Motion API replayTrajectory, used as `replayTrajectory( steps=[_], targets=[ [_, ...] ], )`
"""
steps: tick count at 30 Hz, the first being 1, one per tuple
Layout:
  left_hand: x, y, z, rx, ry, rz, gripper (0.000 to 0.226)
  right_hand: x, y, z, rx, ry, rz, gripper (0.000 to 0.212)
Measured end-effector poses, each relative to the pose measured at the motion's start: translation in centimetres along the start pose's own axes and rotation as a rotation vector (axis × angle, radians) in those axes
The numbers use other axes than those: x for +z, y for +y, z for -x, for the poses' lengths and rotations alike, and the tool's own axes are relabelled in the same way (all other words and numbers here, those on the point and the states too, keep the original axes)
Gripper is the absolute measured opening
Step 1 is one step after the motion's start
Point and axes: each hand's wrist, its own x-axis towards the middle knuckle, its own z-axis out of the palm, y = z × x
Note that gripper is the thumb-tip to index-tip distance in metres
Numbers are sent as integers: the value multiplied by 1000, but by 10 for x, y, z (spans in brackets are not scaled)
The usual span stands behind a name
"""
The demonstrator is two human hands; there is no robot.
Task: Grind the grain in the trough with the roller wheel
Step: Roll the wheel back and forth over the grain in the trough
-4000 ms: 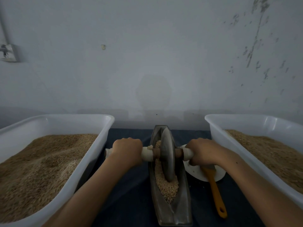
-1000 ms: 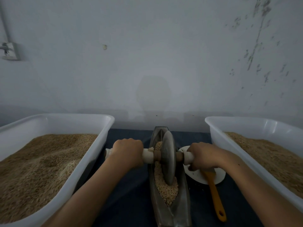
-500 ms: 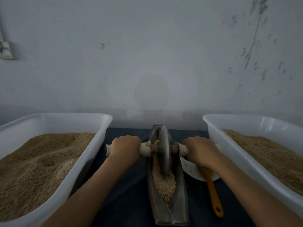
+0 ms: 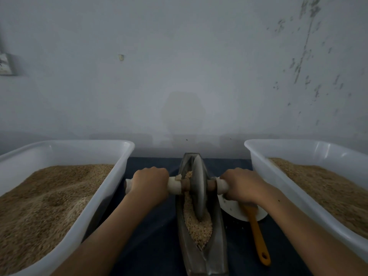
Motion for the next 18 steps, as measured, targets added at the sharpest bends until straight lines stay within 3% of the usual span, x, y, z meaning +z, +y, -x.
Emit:
replayTrajectory(
  steps=[3,6,13,18],
  targets=[
    [2,3,1,-15,73,17,21,8,1,-3,2,150,-5,7],
    [2,3,3,-16,80,6,22,9,2,-4,-7,174,-8,5],
    [-7,-1,4,31,-117,-8,35,-3,3,-2,-35,-71,17,24],
    [-11,-1,5,41,-147,2,36,-7,5,-2,-26,-181,-31,16]
  ],
)
